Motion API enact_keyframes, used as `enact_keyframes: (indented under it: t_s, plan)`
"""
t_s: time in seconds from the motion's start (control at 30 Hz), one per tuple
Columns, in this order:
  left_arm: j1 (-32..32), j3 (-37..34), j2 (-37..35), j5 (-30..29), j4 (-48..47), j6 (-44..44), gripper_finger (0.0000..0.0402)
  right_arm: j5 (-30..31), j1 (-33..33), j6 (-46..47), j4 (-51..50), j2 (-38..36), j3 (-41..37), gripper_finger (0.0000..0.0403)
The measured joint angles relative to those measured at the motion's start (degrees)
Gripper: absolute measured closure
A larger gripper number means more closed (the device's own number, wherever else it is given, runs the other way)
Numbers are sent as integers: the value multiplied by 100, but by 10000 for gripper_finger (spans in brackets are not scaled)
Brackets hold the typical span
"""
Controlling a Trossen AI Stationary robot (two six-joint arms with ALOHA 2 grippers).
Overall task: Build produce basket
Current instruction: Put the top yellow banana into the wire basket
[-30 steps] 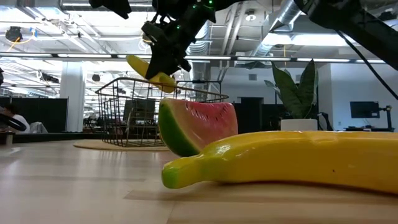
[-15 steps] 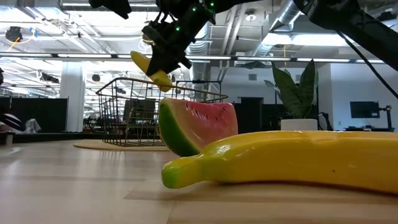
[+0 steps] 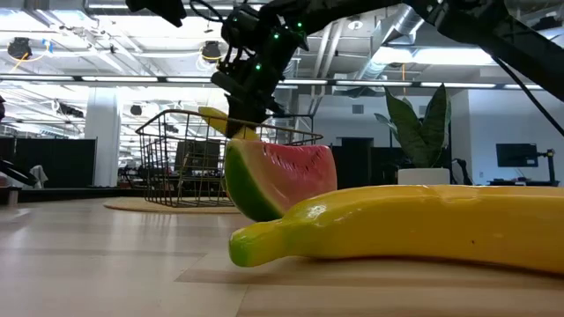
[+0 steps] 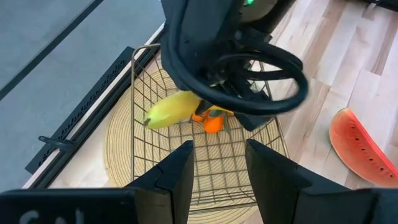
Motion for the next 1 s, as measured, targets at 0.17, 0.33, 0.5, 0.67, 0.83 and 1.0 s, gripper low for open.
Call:
enact_keyframes:
  t_s: [0.17,0.33,0.5,0.67,0.83,1.0]
  plan:
    - [0,0,0,0,0,-2,269,98,-114,33,9,-13,11,289]
    - [1,0,0,2,0,-4,269,96,-183,108,-169,-13,11,289]
    - [1,0,0,2,0,-4,269,74,-122,105,-288,-13,11,289]
    - [1,0,0,2,0,-7,269,54,-106,106,-310,-13,11,289]
    - [1,0,0,7,0,-7,269,56,-95,110,-493,-13,11,289]
    - [1,0,0,8,-2,-7,269,54,-84,106,-565,-13,11,289]
